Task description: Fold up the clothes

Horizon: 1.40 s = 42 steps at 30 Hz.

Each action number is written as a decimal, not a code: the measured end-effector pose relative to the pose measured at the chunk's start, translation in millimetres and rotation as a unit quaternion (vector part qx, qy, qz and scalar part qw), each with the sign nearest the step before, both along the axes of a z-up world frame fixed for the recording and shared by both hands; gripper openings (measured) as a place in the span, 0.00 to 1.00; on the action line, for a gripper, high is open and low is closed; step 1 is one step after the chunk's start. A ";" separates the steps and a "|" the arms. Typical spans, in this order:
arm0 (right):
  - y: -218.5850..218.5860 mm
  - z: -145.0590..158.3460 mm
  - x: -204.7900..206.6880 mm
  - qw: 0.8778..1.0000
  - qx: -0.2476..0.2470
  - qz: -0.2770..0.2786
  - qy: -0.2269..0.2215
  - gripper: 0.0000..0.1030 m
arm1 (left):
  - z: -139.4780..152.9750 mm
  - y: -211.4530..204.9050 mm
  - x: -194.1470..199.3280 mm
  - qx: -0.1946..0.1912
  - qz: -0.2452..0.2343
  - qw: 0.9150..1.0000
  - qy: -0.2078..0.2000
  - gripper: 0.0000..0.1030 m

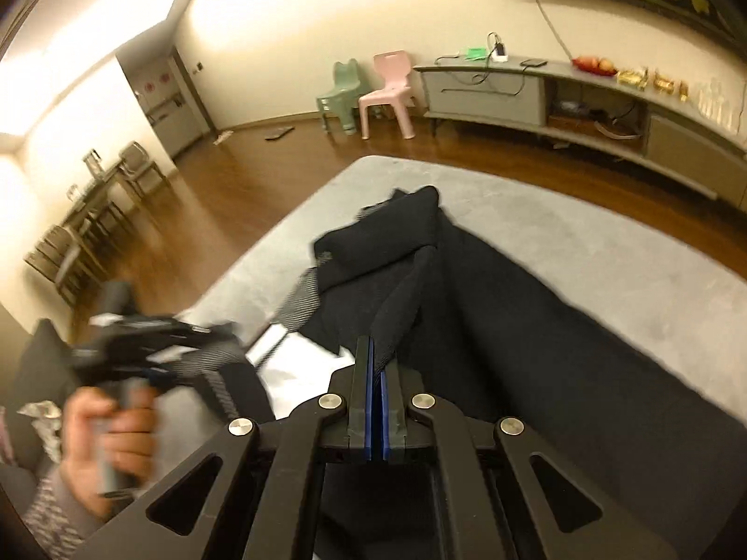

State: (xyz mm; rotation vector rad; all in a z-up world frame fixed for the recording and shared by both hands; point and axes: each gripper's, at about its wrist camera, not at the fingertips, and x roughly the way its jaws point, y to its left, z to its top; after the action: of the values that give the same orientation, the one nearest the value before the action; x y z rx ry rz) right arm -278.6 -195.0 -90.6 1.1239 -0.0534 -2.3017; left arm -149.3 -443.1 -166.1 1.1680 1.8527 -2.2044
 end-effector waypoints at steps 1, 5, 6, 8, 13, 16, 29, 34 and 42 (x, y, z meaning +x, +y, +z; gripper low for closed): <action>-4.2 2.1 5.3 1.000 -0.002 0.008 0.000 0.03 | 4.0 -4.8 5.5 0.005 0.004 1.000 0.007 0.43; -32.9 7.1 22.7 0.999 0.003 0.036 0.020 0.04 | 43.3 -20.0 29.5 -0.063 0.010 0.996 0.061 0.57; -41.1 5.0 24.2 0.999 0.008 0.042 0.021 0.07 | 47.3 -21.7 32.2 -0.066 0.003 0.996 0.065 0.57; -61.8 -4.2 26.6 0.998 0.034 0.053 0.024 0.15 | 53.0 -22.5 36.3 -0.066 -0.014 0.995 0.073 0.57; -92.7 -24.6 29.1 0.994 0.082 0.072 0.029 0.17 | 67.7 -4.6 49.5 -0.066 -0.071 0.991 0.090 0.56; -103.3 -30.0 38.7 0.987 0.130 0.071 0.062 0.21 | 72.8 -1.9 52.8 -0.064 -0.085 0.989 0.104 0.56; -160.4 -40.7 91.6 0.953 0.185 0.213 0.114 0.52 | 73.7 -17.7 66.9 -0.098 -0.062 0.992 0.048 0.57; -173.6 -64.2 128.0 0.920 0.188 0.336 0.075 0.58 | 69.7 -26.3 67.0 -0.074 -0.048 0.995 0.054 0.57; -146.5 -70.0 44.0 0.975 0.093 0.203 -0.017 0.06 | 80.3 -10.7 62.6 -0.092 -0.087 0.989 0.077 0.57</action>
State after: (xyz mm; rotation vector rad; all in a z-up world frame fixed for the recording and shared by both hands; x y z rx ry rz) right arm -234.7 -341.4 -160.6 1.1438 0.3541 -1.9504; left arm -86.7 -453.8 -85.9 1.1981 1.6077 -2.5632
